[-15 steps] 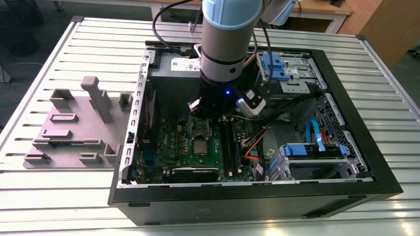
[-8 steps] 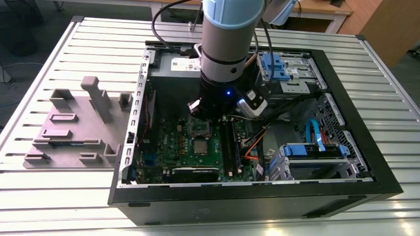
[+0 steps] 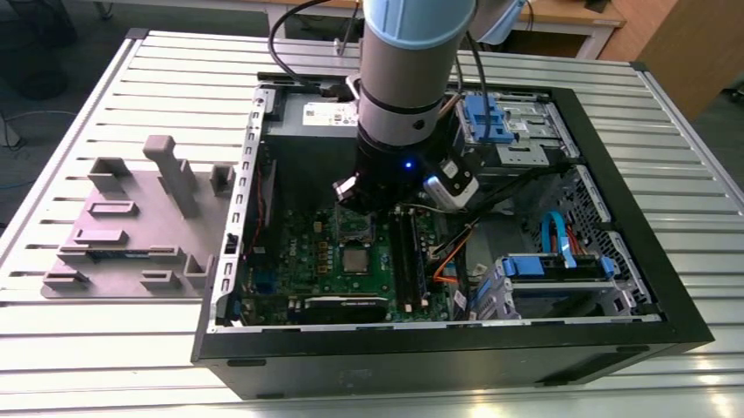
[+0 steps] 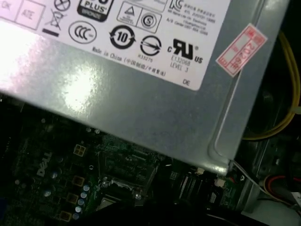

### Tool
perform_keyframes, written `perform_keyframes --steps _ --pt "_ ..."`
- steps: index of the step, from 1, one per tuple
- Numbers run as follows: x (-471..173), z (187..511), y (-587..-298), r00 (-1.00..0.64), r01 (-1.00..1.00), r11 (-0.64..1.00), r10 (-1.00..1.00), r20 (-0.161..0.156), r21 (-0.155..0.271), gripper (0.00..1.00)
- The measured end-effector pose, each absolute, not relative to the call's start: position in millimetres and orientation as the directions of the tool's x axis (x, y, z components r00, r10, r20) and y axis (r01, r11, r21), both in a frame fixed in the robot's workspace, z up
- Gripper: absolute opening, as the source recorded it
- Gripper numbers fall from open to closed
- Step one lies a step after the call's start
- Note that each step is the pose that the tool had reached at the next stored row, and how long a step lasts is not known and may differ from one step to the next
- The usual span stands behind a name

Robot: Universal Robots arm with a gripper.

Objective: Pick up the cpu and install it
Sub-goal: 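Close the cpu cover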

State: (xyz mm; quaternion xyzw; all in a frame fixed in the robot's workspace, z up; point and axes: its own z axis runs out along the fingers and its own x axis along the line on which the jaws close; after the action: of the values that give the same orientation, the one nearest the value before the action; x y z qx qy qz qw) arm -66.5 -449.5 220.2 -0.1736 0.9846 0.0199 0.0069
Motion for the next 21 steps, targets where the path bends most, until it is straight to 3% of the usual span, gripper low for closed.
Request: perform_keyframes --steps 21 --pt "-62.5 213.2 -449.3 -0.920 -0.392 0.919 -0.392 -0.021 0.046 0.11"
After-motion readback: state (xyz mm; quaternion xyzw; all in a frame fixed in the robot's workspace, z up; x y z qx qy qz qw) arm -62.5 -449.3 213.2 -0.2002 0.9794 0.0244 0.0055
